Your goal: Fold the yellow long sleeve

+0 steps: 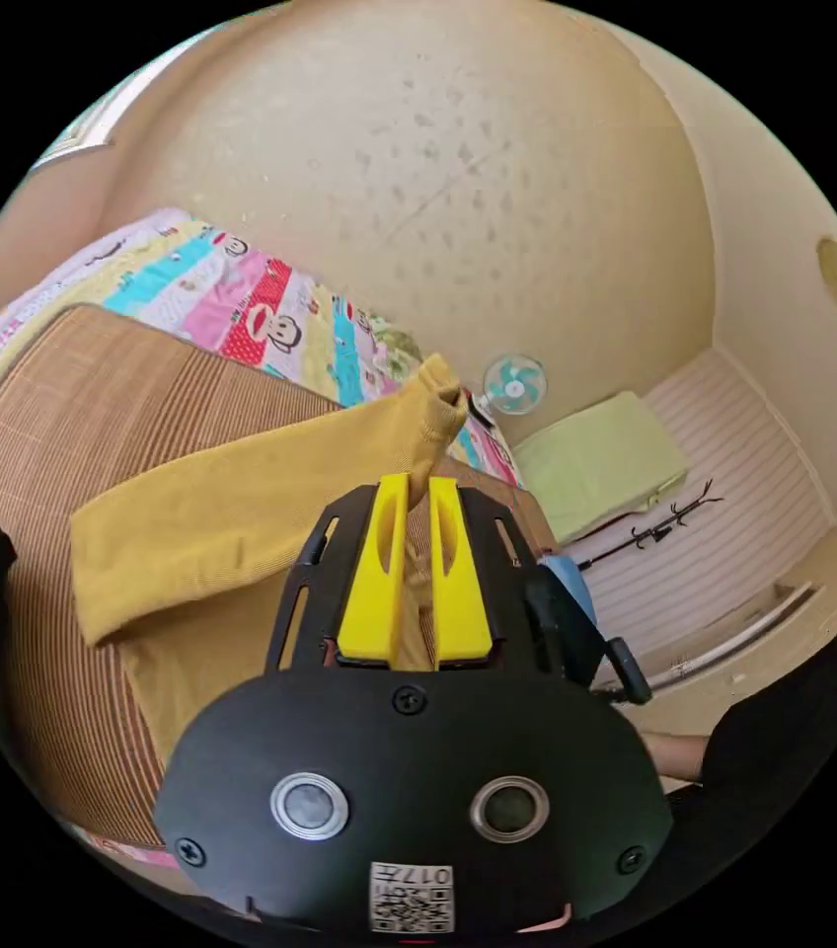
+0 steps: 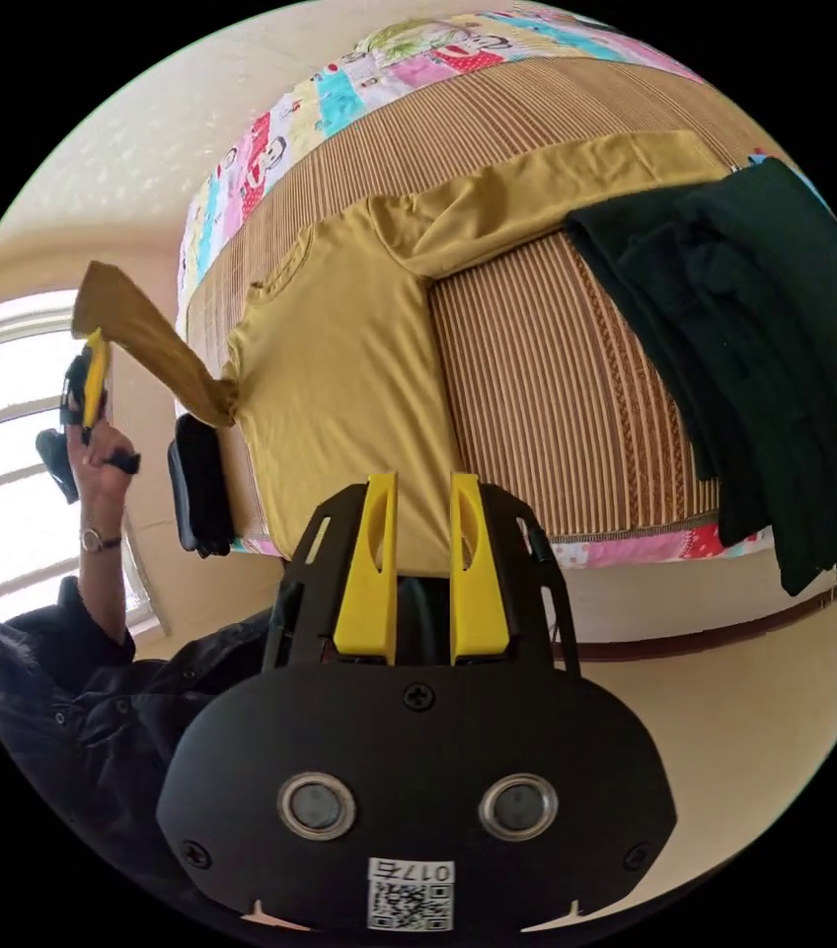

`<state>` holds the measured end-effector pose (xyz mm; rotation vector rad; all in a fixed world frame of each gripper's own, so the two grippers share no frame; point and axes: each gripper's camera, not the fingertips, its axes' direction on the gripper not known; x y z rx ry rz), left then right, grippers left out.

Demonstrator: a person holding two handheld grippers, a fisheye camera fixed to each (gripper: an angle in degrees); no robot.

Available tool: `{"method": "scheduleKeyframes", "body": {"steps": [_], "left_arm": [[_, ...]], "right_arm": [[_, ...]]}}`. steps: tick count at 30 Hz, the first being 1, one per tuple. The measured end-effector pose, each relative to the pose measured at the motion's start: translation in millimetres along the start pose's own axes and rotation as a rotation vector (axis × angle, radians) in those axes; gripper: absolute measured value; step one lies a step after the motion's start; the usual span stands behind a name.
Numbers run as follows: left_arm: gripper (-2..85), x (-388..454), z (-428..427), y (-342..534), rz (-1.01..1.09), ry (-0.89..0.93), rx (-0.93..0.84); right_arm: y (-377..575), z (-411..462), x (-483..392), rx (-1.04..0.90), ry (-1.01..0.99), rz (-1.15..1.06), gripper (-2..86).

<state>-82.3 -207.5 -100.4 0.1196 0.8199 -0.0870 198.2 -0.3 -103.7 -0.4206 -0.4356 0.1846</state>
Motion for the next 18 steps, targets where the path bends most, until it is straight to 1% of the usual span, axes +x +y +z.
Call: {"method": "scheduleKeyframes", "body": {"steps": [2, 3, 5, 8, 9, 11, 12, 14, 16, 18], "left_arm": [[6.4, 21, 44, 20, -0.003, 0.02, -0.117], [6.9, 31, 57, 34, -0.019, 0.031, -0.148], [7.4, 44, 67, 52, -0.029, 0.02, -0.179], [8.0, 55, 75, 76, -0.029, -0.032, -0.267], [8.1, 55, 75, 84, -0.041, -0.06, -0.295], [8.2, 54, 72, 95, -0.067, -0.101, -0.326], [8.3, 53, 68, 101, -0.084, -0.133, -0.341], [8.3, 52, 63, 109, -0.107, -0.185, -0.349], [8.3, 50, 58, 116, -0.14, -0.237, -0.345], [8.1, 47, 54, 124, -0.221, -0.288, -0.328]], "right_arm": [[-31, -40, 21, 0.115, -0.013, 0.011, 8.6], [-40, -50, 28, 0.147, -0.023, 0.02, 8.7], [-83, -80, 63, 0.245, -0.078, 0.088, 9.3], [-147, -88, 110, 0.317, -0.092, 0.207, 10.3], [-161, -86, 118, 0.32, -0.074, 0.234, 10.6], [-213, -76, 148, 0.295, 0.09, 0.383, 11.2], [-224, -72, 155, 0.287, 0.132, 0.421, 11.3], [-260, -50, 184, 0.195, 0.264, 0.569, 11.6], [-276, -27, 205, 0.101, 0.313, 0.654, 11.3], [-281, -14, 215, 0.099, 0.336, 0.682, 10.2]]}}
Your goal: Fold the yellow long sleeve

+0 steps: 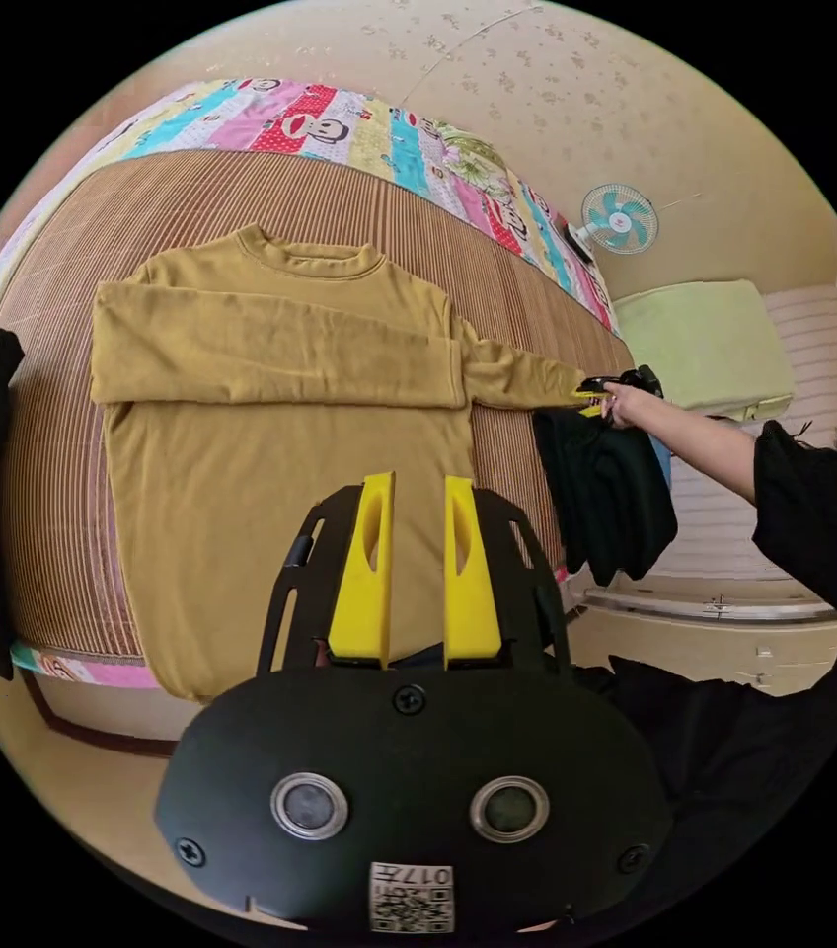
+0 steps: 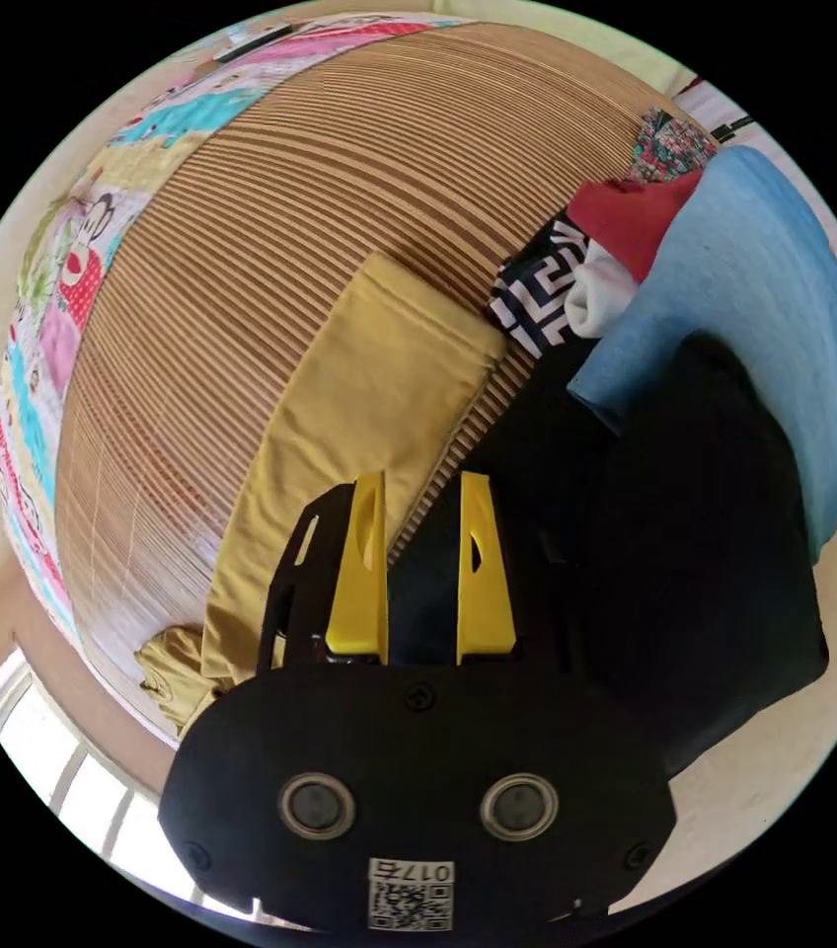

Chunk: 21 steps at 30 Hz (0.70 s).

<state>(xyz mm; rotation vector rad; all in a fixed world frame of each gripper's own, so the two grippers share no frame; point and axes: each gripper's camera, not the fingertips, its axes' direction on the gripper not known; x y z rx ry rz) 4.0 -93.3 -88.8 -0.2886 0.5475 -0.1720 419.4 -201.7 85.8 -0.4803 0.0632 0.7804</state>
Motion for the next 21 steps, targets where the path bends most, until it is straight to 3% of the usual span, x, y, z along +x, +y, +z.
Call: {"method": "scheduleKeyframes", "body": {"steps": [6, 8, 13, 15, 17, 21], "left_arm": [[7.9, 2, -10, 9, -0.134, -0.01, 0.083], [7.9, 5, -18, 9, -0.123, -0.025, 0.103], [7.8, -6, -42, 13, -0.133, -0.049, 0.141], [7.8, -21, -58, 21, -0.15, -0.076, 0.17], [7.8, -36, -67, 29, -0.171, -0.093, 0.183], [8.1, -82, -86, 51, -0.21, -0.141, 0.182]], "right_arm": [[27, -26, -6, 0.236, -0.181, -0.087, 4.2], [89, -82, -33, 0.484, -0.268, -0.25, 3.7], [292, -158, -136, 0.77, -0.44, -0.724, 3.4], [364, -153, -176, 0.749, -0.555, -0.868, 3.5], [443, -110, -236, 0.584, -0.66, -1.058, 3.6], [521, 16, -300, 0.152, -0.485, -1.315, 4.4]]}}
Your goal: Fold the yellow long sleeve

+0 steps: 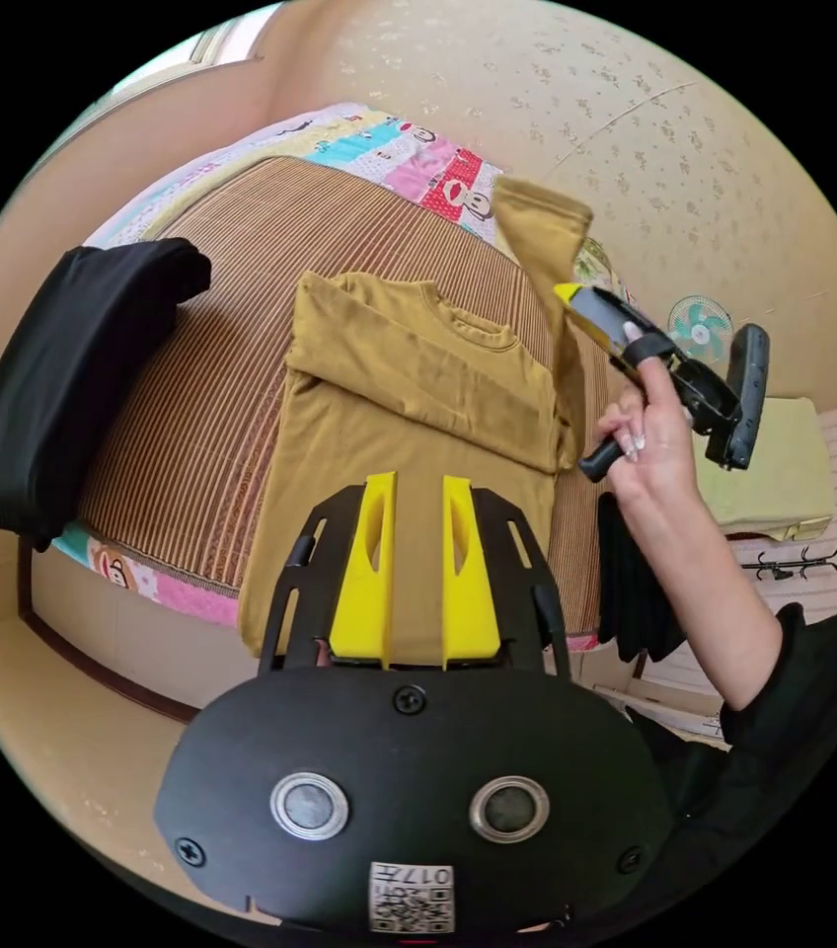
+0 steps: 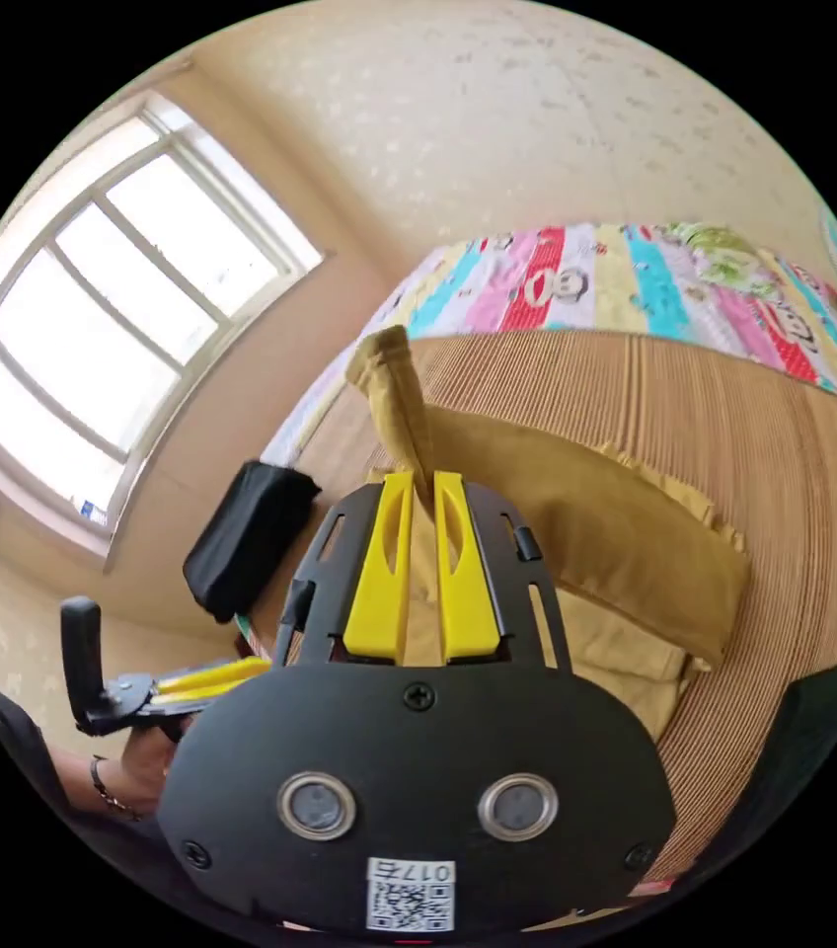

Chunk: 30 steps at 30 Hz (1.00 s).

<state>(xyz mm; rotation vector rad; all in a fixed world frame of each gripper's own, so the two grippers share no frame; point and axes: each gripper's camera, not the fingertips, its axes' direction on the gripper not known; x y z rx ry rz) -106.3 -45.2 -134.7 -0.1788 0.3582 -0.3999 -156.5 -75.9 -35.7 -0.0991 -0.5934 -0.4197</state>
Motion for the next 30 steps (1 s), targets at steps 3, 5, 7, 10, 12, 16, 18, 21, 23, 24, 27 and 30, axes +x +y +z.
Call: {"method": "scheduleKeyframes", "body": {"steps": [3, 5, 7, 10, 12, 16, 18, 21, 23, 24, 27, 30], "left_arm": [[9.4, -40, -2, 5, 0.008, -0.048, -0.037], [9.9, -63, 4, 8, 0.032, -0.074, -0.072], [10.3, -84, 18, 10, 0.059, -0.093, -0.141], [11.0, -112, 52, 10, 0.111, -0.082, -0.285], [8.2, -126, 80, 6, 0.144, 0.027, -0.397], [2.4, -152, 90, -18, 0.069, 0.11, -0.464], [1.4, -152, 73, -44, 0.119, 0.128, -0.422], [1.5, -151, 39, -88, 0.128, 0.211, -0.248], [2.4, -155, 30, -118, 0.095, 0.226, -0.189], [3.5, -156, 29, -136, 0.11, 0.212, -0.176], [9.4, -164, 33, -164, 0.169, 0.093, -0.211], [12.4, -175, 28, -158, 0.256, 0.077, -0.221]], "right_arm": [[53, 21, 20, -0.121, -0.013, 0.059, 6.0], [105, -7, 59, -0.133, 0.073, 0.162, 7.2], [146, -26, 94, -0.2, 0.179, 0.24, 8.1], [211, -45, 145, -0.326, 0.27, 0.359, 9.5], [240, -37, 167, -0.435, 0.18, 0.402, 9.7], [234, -36, 168, -0.471, 0.075, 0.367, 4.9], [211, -58, 168, -0.368, 0.092, 0.362, 4.3], [174, -89, 172, -0.203, 0.143, 0.355, 4.1], [149, -97, 189, -0.148, 0.2, 0.377, 4.9], [145, -97, 195, -0.149, 0.202, 0.385, 5.3], [141, -107, 223, -0.142, 0.186, 0.446, 9.9], [169, -128, 236, -0.098, 0.131, 0.461, 12.3]]}}
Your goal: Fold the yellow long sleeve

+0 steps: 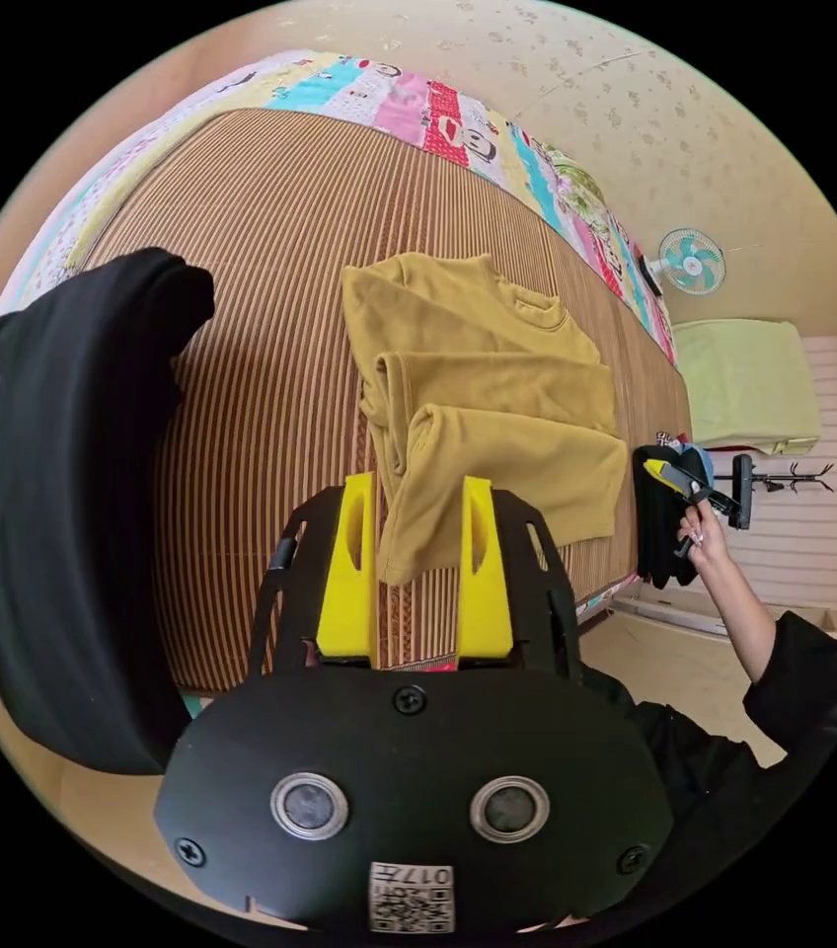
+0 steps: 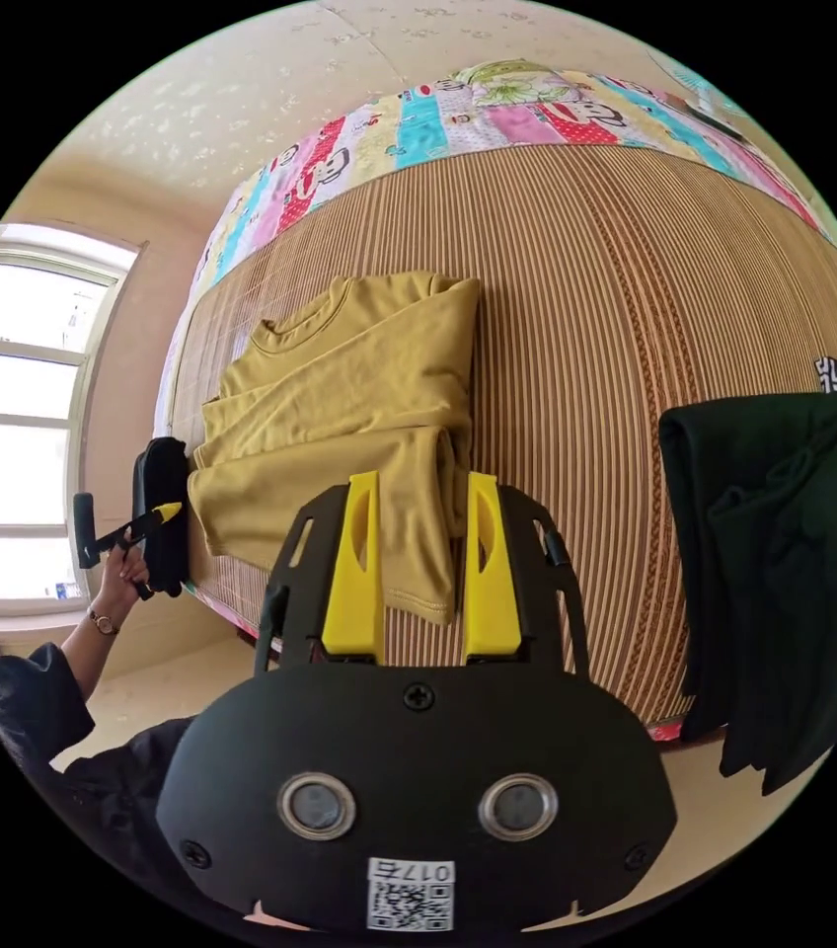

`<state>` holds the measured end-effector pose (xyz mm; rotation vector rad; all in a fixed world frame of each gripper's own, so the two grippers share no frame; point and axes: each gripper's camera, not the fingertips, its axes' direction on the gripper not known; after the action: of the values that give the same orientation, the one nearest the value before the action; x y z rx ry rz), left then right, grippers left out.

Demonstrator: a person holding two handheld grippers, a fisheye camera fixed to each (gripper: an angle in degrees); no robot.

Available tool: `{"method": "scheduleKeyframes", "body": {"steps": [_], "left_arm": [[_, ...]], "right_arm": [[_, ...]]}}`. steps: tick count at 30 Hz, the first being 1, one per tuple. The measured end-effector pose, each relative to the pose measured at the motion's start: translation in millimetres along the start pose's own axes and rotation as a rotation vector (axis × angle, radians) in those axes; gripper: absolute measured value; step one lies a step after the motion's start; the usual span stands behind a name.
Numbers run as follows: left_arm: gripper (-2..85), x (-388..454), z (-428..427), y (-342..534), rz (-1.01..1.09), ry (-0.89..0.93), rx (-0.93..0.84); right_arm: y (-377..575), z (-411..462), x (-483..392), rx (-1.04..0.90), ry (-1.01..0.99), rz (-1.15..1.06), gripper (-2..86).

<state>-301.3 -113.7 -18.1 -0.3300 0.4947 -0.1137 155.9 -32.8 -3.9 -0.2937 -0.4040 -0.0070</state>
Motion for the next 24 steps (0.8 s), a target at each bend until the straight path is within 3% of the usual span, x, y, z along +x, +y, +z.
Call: {"method": "scheduleKeyframes", "body": {"steps": [7, 11, 13, 15, 18, 20, 21, 24], "left_arm": [[12.0, -28, 48, 33, 0.023, 0.0, -0.106], [6.5, -44, 66, 15, 0.02, -0.026, -0.174], [4.9, -51, 56, 13, 0.05, 0.065, -0.192], [4.5, -61, 39, 26, 0.098, 0.299, -0.25], [4.4, -61, 6, 69, 0.136, 0.542, -0.306], [4.4, -56, -21, 97, 0.152, 0.733, -0.313], [4.4, -54, -41, 112, 0.132, 0.835, -0.282], [4.3, -64, -82, 131, -0.003, 0.914, -0.112]], "right_arm": [[66, 50, 61, -0.131, -0.128, 0.094, 11.5], [62, 59, 71, -0.225, -0.141, 0.06, 5.9], [64, 38, 75, -0.217, -0.184, 0.017, 4.5], [74, 7, 82, -0.202, -0.322, -0.016, 3.9], [115, -54, 97, -0.14, -0.608, -0.013, 3.3], [159, -106, 109, -0.018, -0.916, 0.016, 3.1], [169, -117, 111, 0.006, -0.956, 0.023, 3.1], [198, -152, 110, 0.054, -0.979, 0.029, 3.1]]}}
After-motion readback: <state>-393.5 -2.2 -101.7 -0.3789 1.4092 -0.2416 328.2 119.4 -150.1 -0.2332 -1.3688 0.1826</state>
